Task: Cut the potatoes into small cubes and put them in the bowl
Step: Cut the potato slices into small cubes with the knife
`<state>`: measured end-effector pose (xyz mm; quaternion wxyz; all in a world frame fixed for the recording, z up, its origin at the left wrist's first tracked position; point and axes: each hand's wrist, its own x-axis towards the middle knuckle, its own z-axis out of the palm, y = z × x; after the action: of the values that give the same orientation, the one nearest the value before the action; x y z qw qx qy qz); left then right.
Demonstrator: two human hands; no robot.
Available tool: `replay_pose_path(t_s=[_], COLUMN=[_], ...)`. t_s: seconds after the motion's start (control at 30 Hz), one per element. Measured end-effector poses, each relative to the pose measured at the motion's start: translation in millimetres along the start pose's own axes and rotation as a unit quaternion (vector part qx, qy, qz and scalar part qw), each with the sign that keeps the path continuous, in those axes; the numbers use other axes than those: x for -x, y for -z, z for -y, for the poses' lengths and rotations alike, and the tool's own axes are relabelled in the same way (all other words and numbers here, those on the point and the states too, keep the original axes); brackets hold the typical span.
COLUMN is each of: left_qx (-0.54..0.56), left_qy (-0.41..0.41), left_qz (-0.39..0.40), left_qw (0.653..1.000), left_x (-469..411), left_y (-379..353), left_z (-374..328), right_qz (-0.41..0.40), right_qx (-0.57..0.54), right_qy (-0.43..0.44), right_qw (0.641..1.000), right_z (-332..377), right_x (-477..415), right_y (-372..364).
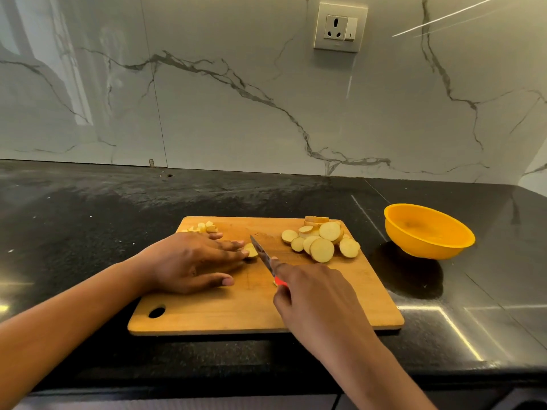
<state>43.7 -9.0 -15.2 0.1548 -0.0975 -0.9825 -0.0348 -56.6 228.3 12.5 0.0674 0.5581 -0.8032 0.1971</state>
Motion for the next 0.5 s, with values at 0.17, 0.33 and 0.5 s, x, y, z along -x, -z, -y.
replay_pose_path(t_s=[0.17, 0.33, 0.5], left_qx=[-0.020, -0.012, -0.019], left_qy=[0.004, 0.001, -0.006], left_qz=[0.039, 0.039, 0.031], left_qw=[0.999, 0.999, 0.999], left_x=[0, -2, -3], left_y=[-1, 0, 0], left_z=[2, 4, 4], right_qz=[0.016, 0.027, 0.069], right_qx=[0.009, 0.030, 0.064], right_qy=[0.001, 0.013, 0.019], right_qw=[1.000, 0.999, 0.995], right_z=[4, 4, 12], right_x=[-9, -12, -25], right_y=[-9, -12, -17])
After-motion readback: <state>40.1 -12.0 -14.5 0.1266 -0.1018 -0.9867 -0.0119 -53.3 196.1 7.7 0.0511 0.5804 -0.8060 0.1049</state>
